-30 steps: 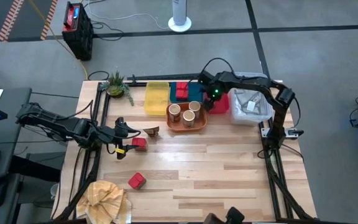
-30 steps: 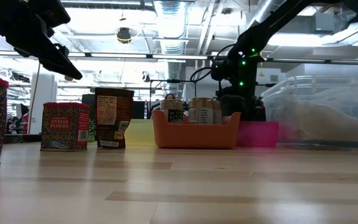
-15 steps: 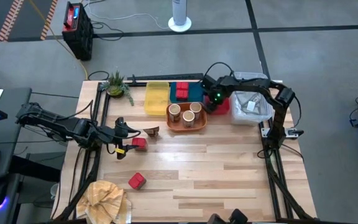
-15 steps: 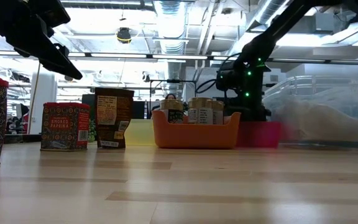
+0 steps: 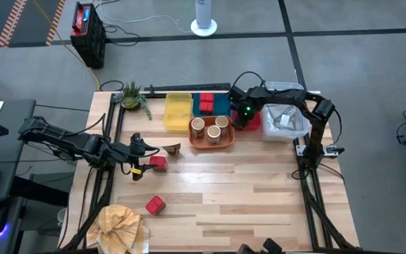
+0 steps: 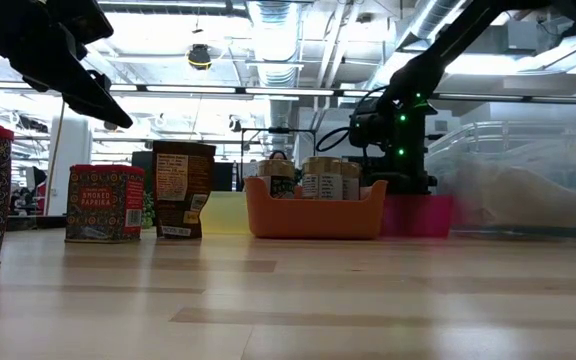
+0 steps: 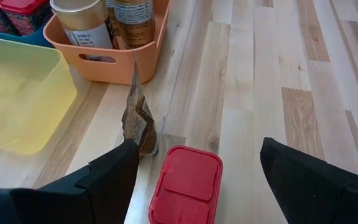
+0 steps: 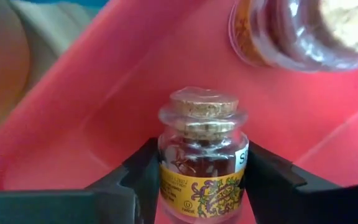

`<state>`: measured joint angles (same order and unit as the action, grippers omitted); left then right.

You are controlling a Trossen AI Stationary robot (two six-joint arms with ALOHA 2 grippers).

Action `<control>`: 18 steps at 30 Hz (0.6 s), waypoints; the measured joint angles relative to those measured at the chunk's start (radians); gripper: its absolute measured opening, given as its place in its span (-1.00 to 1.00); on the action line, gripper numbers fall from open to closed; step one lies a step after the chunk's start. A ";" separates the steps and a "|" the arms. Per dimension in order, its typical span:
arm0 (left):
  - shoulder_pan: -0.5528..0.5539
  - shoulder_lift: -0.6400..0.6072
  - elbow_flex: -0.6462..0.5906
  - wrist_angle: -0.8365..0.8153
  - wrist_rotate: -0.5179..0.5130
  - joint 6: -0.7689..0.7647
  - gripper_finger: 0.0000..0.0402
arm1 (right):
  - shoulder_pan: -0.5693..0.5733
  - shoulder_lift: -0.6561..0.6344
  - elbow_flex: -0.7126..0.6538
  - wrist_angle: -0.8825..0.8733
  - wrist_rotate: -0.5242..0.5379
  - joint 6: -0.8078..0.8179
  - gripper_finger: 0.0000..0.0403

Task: Sort spices by type
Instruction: Put the brown seasoning bottle into the red bin

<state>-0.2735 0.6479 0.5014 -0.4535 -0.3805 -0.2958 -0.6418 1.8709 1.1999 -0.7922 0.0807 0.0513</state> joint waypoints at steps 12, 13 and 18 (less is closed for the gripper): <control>0.000 0.000 0.000 -0.004 0.000 -0.004 0.61 | 0.005 0.001 0.091 -0.101 0.000 -0.009 0.03; 0.000 0.000 0.000 -0.005 0.000 -0.004 0.61 | 0.006 0.001 0.101 -0.109 0.000 -0.010 0.03; 0.000 0.000 0.000 -0.004 0.000 -0.004 0.61 | 0.019 -0.012 0.149 -0.152 0.009 -0.010 0.03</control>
<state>-0.2736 0.6478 0.5012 -0.4580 -0.3805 -0.2996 -0.6227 1.8588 1.3487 -0.9443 0.0900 0.0414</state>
